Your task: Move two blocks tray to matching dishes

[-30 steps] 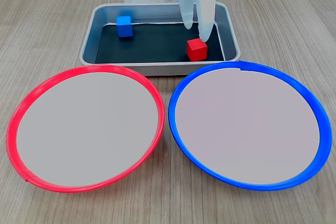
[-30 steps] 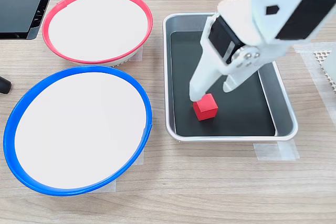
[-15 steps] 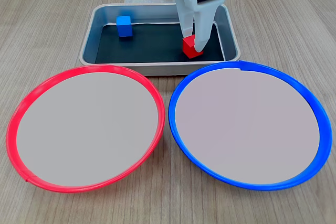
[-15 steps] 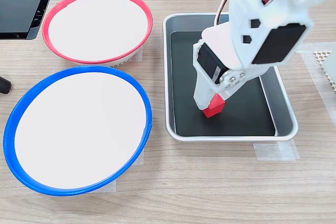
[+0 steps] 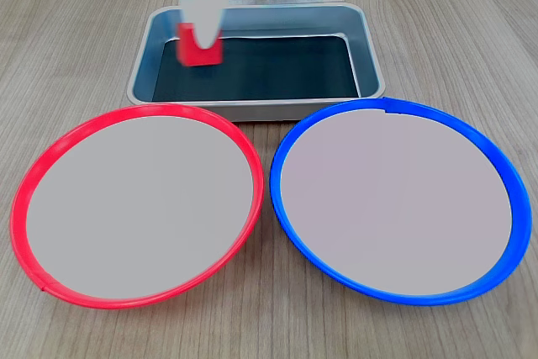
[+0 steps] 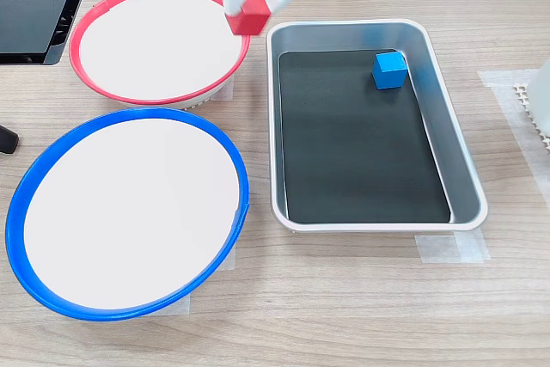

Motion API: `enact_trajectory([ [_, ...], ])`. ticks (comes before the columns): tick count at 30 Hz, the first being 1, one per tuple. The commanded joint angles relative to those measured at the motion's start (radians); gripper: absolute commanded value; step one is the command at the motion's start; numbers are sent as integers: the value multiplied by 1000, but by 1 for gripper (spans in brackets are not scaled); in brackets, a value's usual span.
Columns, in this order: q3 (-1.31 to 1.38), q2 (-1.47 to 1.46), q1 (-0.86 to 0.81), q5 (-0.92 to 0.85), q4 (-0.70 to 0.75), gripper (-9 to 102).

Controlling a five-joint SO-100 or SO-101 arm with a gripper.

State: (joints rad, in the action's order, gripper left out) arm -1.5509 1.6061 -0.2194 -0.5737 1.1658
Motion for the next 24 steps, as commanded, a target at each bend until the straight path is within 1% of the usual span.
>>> enact_trajectory([
  [1, 100, -132, -71, -74, -192, 0],
  [3, 112, -216, -81, -106, -279, 1],
  [6, 115, -311, -84, -166, -380, 14],
  [7, 120, -337, -84, -193, -396, 20],
  [8, 118, -345, -81, -213, -403, 24],
  [11, 104, -334, -78, -242, -396, 33],
  [13, 78, -304, -74, -265, -379, 32],
  [14, 66, -281, -72, -282, -354, 24],
  [15, 58, -249, -69, -305, -308, 9],
  [16, 55, -215, -67, -347, -242, 0],
  [18, 38, -97, -66, -586, 41, 0],
  [20, 3, 2, -74, -787, 235, 0],
  [22, -84, 109, -92, -986, 350, 0],
  [24, -196, 201, -117, -1126, 380, 0],
])
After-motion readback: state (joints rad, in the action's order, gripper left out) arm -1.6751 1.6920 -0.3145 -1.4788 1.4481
